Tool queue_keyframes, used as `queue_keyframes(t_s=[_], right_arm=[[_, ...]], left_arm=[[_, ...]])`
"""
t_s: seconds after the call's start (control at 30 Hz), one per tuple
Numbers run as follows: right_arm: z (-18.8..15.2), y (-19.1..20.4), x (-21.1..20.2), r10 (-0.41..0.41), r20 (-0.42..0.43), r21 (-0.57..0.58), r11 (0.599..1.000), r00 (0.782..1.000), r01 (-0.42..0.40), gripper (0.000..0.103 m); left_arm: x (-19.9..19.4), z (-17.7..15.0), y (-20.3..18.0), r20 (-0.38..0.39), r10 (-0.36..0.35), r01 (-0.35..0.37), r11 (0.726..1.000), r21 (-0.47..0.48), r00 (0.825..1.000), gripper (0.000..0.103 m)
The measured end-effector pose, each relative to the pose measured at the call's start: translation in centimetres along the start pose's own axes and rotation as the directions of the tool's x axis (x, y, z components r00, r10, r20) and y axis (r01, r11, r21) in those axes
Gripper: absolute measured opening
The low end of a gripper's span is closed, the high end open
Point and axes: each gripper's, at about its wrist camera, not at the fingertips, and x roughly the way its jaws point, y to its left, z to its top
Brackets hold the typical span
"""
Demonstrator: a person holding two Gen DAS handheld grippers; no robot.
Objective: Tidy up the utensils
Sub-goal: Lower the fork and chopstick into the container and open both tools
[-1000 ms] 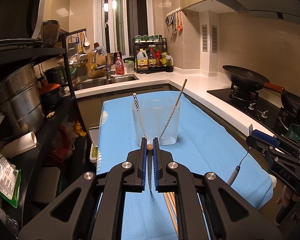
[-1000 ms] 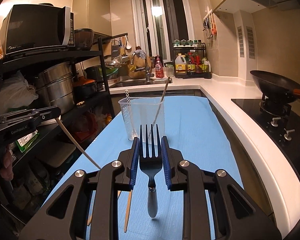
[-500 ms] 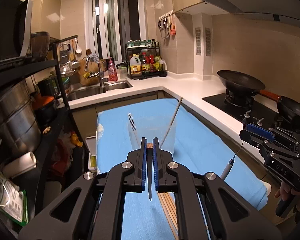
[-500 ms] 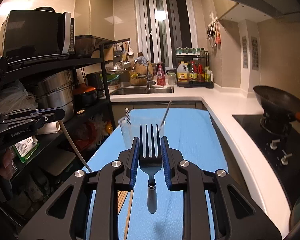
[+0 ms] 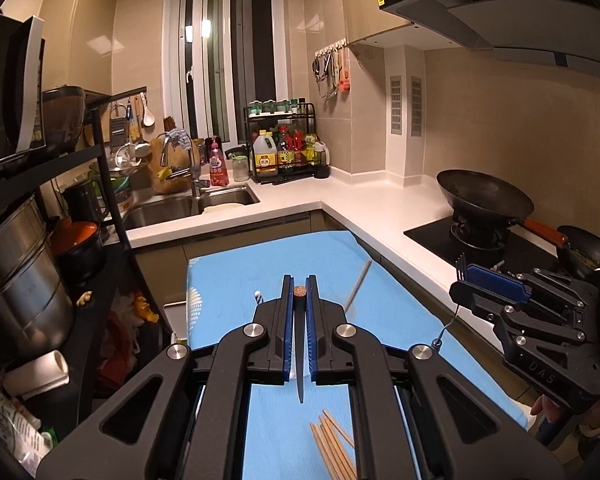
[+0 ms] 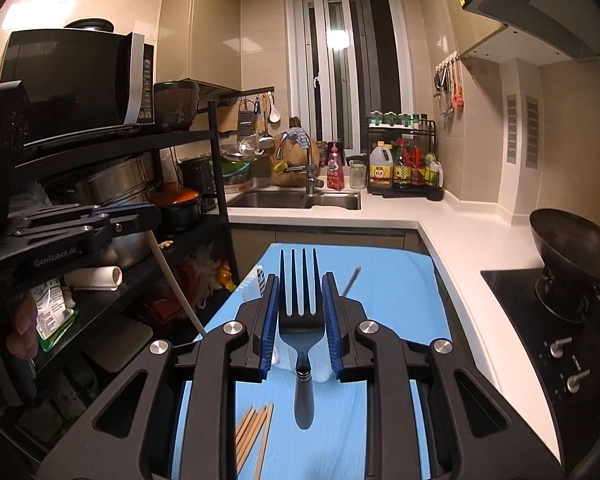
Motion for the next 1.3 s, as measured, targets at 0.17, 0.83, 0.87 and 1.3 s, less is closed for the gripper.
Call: queue_keyframes(t_s=[0.17, 0.83, 0.87, 1.3], right_arm=[[3.4, -0.1, 2.0, 0.011, 0.029, -0.013, 1.0, 1.0, -0.011, 0.022], [5.0, -1.2, 12.8, -0.01, 0.045, 0.001, 1.0, 0.999, 0.01, 0.022], [4.5, -1.4, 13.3, -0.014, 0.038, 0.007, 1.0, 0.999, 0.014, 0.022], [-0.3, -2.1, 15.5, -0.021, -0.063, 0.035, 0.999, 0.998, 0.024, 0.049]], left_arm=[[1.5, 2.7, 0.9, 0.017, 0.005, -0.005, 1.0, 0.002, 1.0, 0.006], [10.8, 5.3, 2.8, 0.014, -0.007, 0.007, 1.0, -0.008, 1.0, 0.006], [11.3, 4.8, 2.9, 0.007, -0.007, 0.007, 1.0, -0.013, 1.0, 0.006], [15.1, 0.1, 5.2, -0.102, 0.047, -0.053, 0.997, -0.057, 0.994, 0.03]])
